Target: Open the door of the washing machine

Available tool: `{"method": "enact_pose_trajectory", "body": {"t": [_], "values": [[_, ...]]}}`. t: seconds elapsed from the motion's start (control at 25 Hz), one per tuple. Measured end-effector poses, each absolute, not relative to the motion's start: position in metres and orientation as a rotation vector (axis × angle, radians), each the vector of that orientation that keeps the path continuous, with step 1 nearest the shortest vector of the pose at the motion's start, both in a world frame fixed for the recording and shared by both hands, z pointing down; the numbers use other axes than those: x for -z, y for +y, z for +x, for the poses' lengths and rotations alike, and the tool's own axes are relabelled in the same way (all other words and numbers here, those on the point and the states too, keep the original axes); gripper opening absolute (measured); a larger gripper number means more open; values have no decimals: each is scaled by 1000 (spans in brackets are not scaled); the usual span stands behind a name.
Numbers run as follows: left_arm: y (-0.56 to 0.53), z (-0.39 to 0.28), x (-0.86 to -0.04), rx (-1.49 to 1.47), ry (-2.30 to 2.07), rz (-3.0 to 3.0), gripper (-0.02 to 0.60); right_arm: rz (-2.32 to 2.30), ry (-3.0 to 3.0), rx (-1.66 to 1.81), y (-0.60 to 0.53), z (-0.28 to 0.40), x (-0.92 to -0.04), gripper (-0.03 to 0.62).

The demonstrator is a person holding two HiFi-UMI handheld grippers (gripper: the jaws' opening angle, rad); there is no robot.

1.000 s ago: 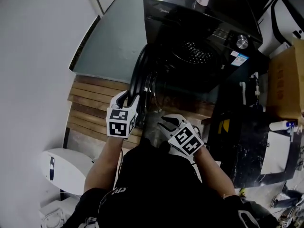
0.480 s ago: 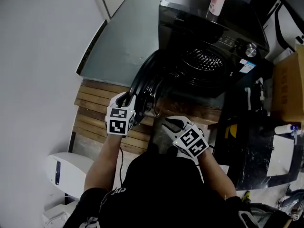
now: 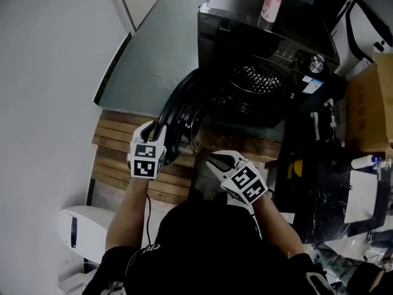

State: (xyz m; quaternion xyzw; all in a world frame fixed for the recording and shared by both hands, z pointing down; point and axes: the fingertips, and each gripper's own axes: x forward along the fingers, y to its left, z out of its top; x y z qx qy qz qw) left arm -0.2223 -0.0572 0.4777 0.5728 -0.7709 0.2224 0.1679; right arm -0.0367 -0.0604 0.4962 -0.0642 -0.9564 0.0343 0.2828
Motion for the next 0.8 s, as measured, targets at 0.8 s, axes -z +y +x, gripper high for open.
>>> {"method": "enact_pose_trajectory", "body": {"t": [0.8], "values": [[-124,-135,-332,-184,-2161,2048,124,391,-2877,-140,-184,-3,-377,-5]]}}
